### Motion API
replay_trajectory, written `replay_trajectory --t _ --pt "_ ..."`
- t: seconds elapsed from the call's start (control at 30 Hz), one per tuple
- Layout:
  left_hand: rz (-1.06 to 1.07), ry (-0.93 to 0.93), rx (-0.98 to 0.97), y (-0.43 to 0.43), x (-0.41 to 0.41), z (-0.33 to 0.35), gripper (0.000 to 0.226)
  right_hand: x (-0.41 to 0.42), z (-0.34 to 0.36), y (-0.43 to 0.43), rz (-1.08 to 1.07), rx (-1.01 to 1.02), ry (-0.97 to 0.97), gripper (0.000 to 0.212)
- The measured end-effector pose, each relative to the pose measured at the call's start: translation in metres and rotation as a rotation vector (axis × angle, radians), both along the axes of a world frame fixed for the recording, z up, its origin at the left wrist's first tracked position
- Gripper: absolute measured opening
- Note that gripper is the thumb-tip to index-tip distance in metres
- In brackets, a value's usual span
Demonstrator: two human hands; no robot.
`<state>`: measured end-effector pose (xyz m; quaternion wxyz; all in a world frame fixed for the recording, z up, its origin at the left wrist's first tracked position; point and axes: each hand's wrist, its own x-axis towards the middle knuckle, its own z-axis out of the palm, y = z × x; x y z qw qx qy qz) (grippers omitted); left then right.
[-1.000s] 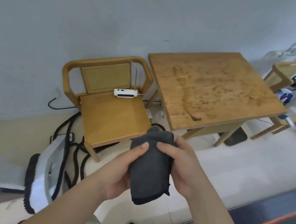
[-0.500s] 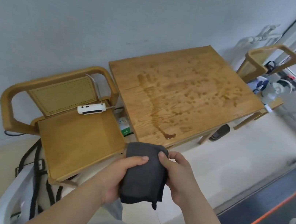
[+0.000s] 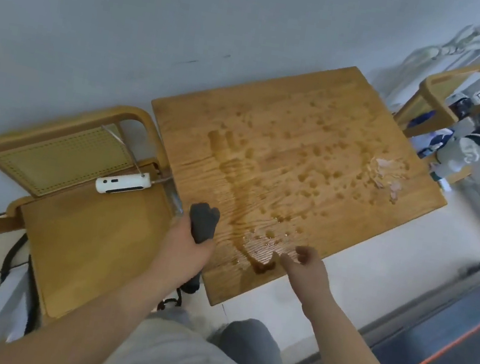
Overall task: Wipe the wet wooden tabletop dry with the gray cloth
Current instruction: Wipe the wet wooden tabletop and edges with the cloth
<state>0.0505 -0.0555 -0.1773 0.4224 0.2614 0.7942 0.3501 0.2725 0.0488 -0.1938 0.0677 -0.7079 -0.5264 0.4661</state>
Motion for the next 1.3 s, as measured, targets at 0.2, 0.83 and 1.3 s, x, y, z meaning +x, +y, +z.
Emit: replay_trajectory --t 0.2,0.83,1.3 --pt "-0.382 0.436 -0.2 0.011 0.061 -0.075 0.039 0.035 -0.034 0.062 0.361 0.06 -0.274 0.066" --pt "-0.166 0.744 -0.495 0.047 0.217 -0.115 0.078 0.117 -0.082 0.139 0.95 0.286 -0.543 0.074" --pt "0.075 0.746 -0.605 0.043 0.171 -0.112 0.07 0.101 -0.086 0.15 0.838 0.299 -0.595 0.082"
